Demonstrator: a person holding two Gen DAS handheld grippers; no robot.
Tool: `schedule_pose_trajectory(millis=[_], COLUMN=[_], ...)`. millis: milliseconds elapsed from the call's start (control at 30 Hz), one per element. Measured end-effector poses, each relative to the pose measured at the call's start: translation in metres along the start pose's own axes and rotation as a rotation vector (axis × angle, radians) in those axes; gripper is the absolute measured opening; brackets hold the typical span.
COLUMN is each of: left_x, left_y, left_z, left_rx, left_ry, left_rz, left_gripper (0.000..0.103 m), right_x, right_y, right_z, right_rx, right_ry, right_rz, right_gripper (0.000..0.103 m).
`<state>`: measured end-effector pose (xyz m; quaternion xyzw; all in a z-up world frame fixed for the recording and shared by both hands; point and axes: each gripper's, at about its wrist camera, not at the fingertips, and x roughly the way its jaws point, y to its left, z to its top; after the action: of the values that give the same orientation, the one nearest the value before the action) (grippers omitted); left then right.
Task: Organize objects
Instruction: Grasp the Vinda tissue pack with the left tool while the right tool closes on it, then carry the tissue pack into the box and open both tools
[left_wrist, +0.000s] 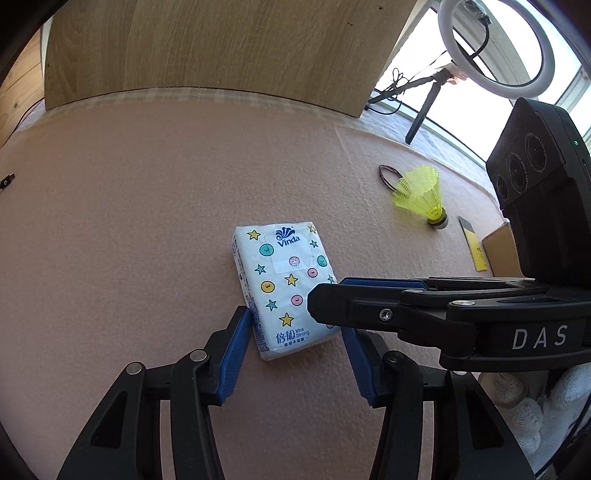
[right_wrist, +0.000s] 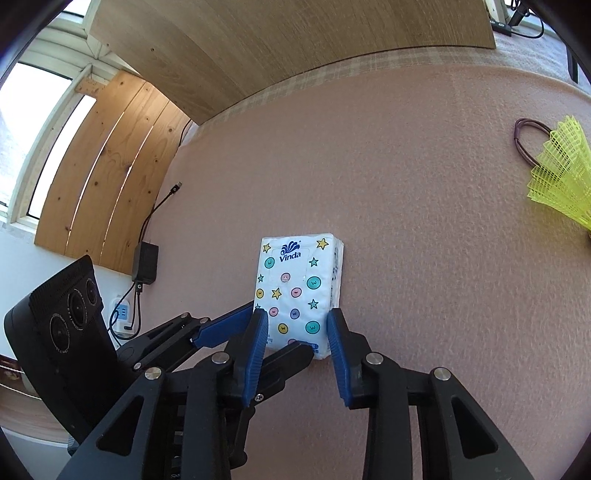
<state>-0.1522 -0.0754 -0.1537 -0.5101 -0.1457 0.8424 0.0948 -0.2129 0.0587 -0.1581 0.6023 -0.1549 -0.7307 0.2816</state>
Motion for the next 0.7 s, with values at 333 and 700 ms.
schedule_pose_trajectory(millis=[333,700], left_x=[-0.013,-0.033], left_y=[-0.026,-0.105], left_z=[-0.005,-0.012], left_rx=[0.035,0.142], left_ry=[-0.031,-0.073], left_rz=[0.01,-0.024], left_gripper=[0.052,0.052], right_x=[-0.018,-0.09], right_y=[0.004,-0.016], right_z=[-0.01,-0.043], right_rx=[-0.025,-0.013], right_ry=[-0.024,-0.124], right_rz=[-0.006,-0.016], right_gripper=[0.027,0.027])
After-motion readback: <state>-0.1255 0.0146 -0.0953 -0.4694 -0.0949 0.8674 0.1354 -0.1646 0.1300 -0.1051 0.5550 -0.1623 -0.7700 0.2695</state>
